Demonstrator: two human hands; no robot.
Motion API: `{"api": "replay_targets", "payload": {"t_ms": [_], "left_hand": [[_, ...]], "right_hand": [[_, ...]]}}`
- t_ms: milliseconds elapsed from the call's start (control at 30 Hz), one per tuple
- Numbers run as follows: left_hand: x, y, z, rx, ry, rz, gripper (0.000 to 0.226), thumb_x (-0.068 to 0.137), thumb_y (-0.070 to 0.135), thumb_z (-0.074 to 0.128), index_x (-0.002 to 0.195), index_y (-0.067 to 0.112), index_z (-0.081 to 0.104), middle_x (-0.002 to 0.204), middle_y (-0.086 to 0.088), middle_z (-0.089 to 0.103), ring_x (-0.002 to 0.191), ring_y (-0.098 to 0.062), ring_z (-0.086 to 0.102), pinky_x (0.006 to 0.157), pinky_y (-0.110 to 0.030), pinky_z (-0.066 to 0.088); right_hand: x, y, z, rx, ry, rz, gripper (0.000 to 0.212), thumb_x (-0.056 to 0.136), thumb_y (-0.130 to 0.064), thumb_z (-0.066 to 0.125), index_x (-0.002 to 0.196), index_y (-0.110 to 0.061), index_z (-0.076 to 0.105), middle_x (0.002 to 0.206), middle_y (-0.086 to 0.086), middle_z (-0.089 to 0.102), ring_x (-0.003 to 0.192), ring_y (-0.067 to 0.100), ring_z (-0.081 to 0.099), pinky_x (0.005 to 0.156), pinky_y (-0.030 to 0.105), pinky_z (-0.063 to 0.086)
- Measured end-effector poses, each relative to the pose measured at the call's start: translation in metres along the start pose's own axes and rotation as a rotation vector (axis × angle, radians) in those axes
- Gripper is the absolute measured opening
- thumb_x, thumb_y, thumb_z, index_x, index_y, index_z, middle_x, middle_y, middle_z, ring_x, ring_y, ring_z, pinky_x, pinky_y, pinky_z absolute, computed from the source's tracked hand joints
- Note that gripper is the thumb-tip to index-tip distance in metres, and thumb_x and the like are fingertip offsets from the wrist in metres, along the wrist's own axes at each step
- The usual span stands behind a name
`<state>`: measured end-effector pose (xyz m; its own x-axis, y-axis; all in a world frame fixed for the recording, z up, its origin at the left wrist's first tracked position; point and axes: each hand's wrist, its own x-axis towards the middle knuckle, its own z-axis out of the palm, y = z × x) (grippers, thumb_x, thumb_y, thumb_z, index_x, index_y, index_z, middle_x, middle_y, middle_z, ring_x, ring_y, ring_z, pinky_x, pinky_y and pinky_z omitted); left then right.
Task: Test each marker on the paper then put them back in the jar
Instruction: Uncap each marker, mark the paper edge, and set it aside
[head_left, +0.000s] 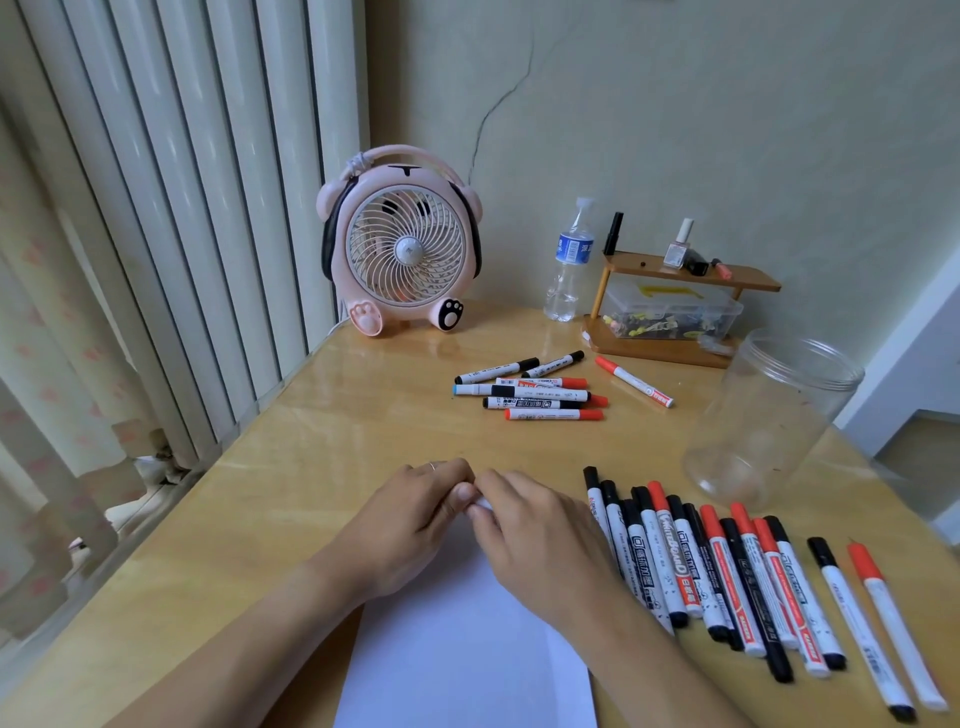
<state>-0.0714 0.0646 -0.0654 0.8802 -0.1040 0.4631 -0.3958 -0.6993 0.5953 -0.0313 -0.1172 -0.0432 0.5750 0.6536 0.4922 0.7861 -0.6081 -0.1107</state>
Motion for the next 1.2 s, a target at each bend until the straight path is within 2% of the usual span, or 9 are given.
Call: {"api": "replay_targets", "payload": {"t_ms": [133, 400, 600, 700, 767, 867, 1000, 1067, 1200], "left_hand": [[0.002, 0.002, 0.001, 0.027, 0.005, 0.028, 0.044, 0.107, 0.054, 0.025, 0.082, 0.022, 0.042, 0.071, 0.015, 0.043, 0.066, -0.008, 0.043, 0.067, -0.025, 0.035], [0.002, -0.001, -0.002, 0.158, 0.0, 0.043, 0.035, 0.107, 0.055, 0.019, 0.084, 0.034, 0.035, 0.074, 0.018, 0.042, 0.07, 0.0, 0.043, 0.079, -0.031, 0.037], [0.003, -0.004, -0.007, 0.21, 0.046, 0.083, 0.023, 0.109, 0.039, 0.031, 0.088, 0.032, 0.04, 0.079, 0.017, 0.045, 0.075, 0.001, 0.045, 0.081, -0.037, 0.039], [0.005, -0.011, -0.023, 0.239, 0.159, 0.054, 0.017, 0.107, 0.03, 0.035, 0.091, 0.031, 0.041, 0.081, 0.02, 0.044, 0.076, 0.003, 0.044, 0.081, -0.037, 0.039], [0.002, -0.016, -0.03, 0.217, 0.182, 0.007, 0.025, 0.109, 0.044, 0.028, 0.09, 0.032, 0.04, 0.079, 0.018, 0.043, 0.075, 0.0, 0.046, 0.08, -0.038, 0.038], [0.0, -0.018, -0.023, 0.191, 0.134, -0.09, 0.027, 0.109, 0.048, 0.026, 0.091, 0.034, 0.04, 0.082, 0.014, 0.047, 0.082, -0.007, 0.05, 0.083, -0.034, 0.034], [0.004, -0.022, -0.011, 0.249, 0.06, -0.144, 0.009, 0.106, 0.033, 0.042, 0.099, 0.036, 0.045, 0.094, 0.017, 0.051, 0.094, -0.006, 0.05, 0.085, -0.032, 0.034], [0.004, -0.024, -0.007, 0.23, 0.026, -0.14, 0.005, 0.101, 0.034, 0.043, 0.1, 0.036, 0.048, 0.097, 0.018, 0.051, 0.096, -0.005, 0.049, 0.086, -0.035, 0.04], [0.002, -0.023, 0.001, 0.243, -0.026, -0.154, 0.024, 0.095, 0.046, 0.03, 0.102, 0.031, 0.047, 0.102, 0.018, 0.048, 0.101, -0.003, 0.045, 0.092, -0.034, 0.036]], "right_hand": [[0.001, 0.003, -0.005, 0.03, -0.089, 0.002, 0.017, 0.103, -0.043, 0.038, 0.092, -0.03, 0.037, 0.079, -0.005, 0.052, 0.07, 0.026, 0.059, 0.055, 0.033, 0.03], [0.003, -0.004, -0.015, 0.044, -0.221, 0.021, 0.026, 0.103, -0.05, 0.017, 0.106, -0.031, 0.035, 0.092, -0.003, 0.06, 0.084, 0.031, 0.061, 0.065, 0.041, 0.041], [0.003, -0.002, -0.019, 0.058, -0.258, 0.057, 0.024, 0.108, -0.052, 0.024, 0.097, -0.031, 0.024, 0.086, -0.001, 0.061, 0.086, 0.036, 0.059, 0.066, 0.043, 0.038], [0.001, 0.012, -0.02, 0.066, -0.23, 0.119, 0.027, 0.107, -0.054, 0.027, 0.095, -0.03, 0.029, 0.07, -0.004, 0.048, 0.077, 0.034, 0.052, 0.062, 0.042, 0.033], [-0.001, 0.018, -0.02, 0.231, -0.129, 0.165, 0.031, 0.105, -0.055, 0.032, 0.089, -0.028, 0.032, 0.057, -0.006, 0.037, 0.061, 0.024, 0.04, 0.056, 0.041, 0.031], [0.002, 0.025, -0.02, 0.552, 0.036, 0.356, 0.04, 0.105, -0.052, 0.037, 0.084, -0.019, 0.044, 0.058, -0.006, 0.041, 0.056, 0.014, 0.035, 0.052, 0.033, 0.027], [0.009, 0.018, -0.031, 0.963, 0.08, 0.501, 0.021, 0.103, -0.03, 0.042, 0.106, -0.032, 0.063, 0.079, -0.001, 0.064, 0.059, 0.016, 0.052, 0.057, 0.035, 0.046], [0.009, 0.013, -0.034, 1.203, 0.093, 0.541, 0.032, 0.109, -0.013, 0.046, 0.123, -0.039, 0.058, 0.09, 0.007, 0.069, 0.061, 0.021, 0.06, 0.062, 0.033, 0.055], [0.008, 0.004, -0.02, 1.715, -0.003, 0.709, 0.027, 0.108, -0.009, 0.046, 0.121, -0.018, 0.067, 0.103, 0.017, 0.068, 0.07, 0.026, 0.064, 0.071, 0.037, 0.06]]}}
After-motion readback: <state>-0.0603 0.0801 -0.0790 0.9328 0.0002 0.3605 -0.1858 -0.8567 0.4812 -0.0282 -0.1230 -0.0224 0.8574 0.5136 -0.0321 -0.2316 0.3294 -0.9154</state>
